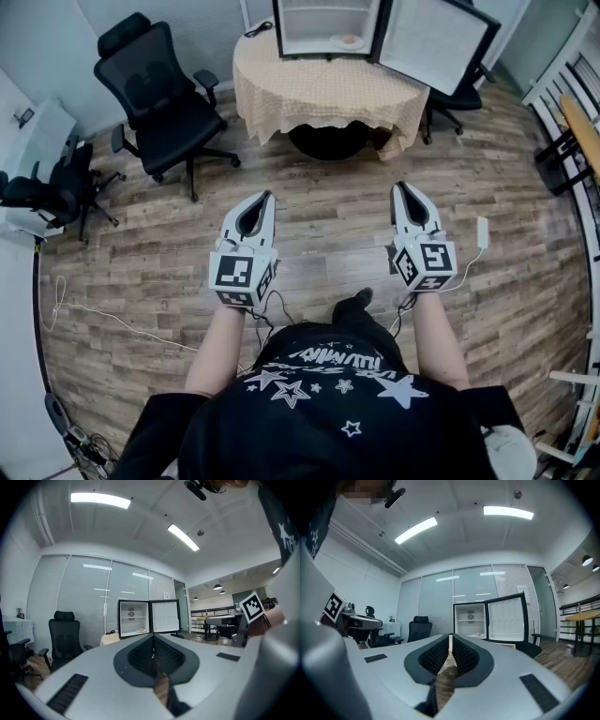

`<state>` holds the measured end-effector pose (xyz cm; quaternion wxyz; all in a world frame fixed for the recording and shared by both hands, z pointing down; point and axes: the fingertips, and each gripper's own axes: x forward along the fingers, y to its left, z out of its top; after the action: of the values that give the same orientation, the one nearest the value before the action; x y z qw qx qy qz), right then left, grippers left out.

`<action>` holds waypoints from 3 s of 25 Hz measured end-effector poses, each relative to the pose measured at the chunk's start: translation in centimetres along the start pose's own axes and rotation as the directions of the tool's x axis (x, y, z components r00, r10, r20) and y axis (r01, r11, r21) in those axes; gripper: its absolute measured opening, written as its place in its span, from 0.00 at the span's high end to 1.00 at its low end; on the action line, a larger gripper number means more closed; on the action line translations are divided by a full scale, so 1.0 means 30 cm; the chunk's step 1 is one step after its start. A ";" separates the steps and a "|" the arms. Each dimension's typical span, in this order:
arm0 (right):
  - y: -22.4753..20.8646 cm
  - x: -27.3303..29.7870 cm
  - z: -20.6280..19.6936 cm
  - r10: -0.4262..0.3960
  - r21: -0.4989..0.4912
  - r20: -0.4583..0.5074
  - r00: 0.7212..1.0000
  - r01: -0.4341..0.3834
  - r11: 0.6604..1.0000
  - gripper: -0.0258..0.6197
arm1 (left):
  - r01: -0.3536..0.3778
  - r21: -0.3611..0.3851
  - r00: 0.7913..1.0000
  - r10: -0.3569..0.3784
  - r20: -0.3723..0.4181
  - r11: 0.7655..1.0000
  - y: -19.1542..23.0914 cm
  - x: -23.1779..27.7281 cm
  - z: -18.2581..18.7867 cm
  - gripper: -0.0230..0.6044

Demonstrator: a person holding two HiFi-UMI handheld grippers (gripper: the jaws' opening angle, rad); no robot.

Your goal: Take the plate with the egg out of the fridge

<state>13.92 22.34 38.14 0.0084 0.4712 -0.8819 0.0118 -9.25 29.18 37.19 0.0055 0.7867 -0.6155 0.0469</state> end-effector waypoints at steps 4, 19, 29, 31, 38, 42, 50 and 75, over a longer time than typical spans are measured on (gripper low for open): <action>0.055 0.019 0.026 0.027 -0.042 0.009 1.000 -0.026 0.999 0.90 | 0.010 -0.007 1.000 -0.010 0.015 1.000 -0.017 0.018 0.017 0.95; 0.210 -0.026 0.030 0.095 -0.010 0.060 0.994 -0.094 0.996 0.89 | 0.056 -0.068 0.998 -0.057 -0.005 0.996 -0.070 -0.042 -0.059 0.95; 0.112 0.112 -0.011 0.099 0.027 0.054 0.994 -0.100 0.995 0.89 | 0.004 -0.063 0.999 -0.006 -0.033 0.998 -0.027 0.033 -0.090 0.95; 0.101 0.174 -0.021 0.112 0.046 0.054 0.992 -0.114 0.992 0.89 | -0.020 -0.059 0.999 0.018 -0.044 0.998 0.010 0.066 -0.092 0.95; -0.016 0.410 -0.013 0.129 0.094 0.074 0.989 -0.135 0.986 0.89 | -0.047 -0.054 0.997 0.044 -0.058 0.997 0.096 0.287 -0.081 0.95; -0.143 0.541 0.017 0.115 0.098 0.085 0.990 -0.123 0.987 0.89 | -0.029 -0.055 0.998 0.026 -0.049 0.998 0.106 0.460 -0.052 0.95; -0.380 0.761 0.043 0.104 0.113 0.078 0.991 -0.113 0.987 0.89 | -0.023 -0.061 0.999 0.020 -0.045 0.998 0.116 0.769 -0.005 0.95; -0.658 1.038 -0.042 0.105 0.225 0.056 0.993 -0.115 0.967 0.89 | -0.035 -0.076 0.997 0.029 -0.076 0.997 0.151 1.150 -0.007 0.95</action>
<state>13.03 -14.49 40.47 -0.0658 0.4196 -0.8994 0.1032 -5.44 -5.30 39.95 0.0582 0.7737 -0.6287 0.0528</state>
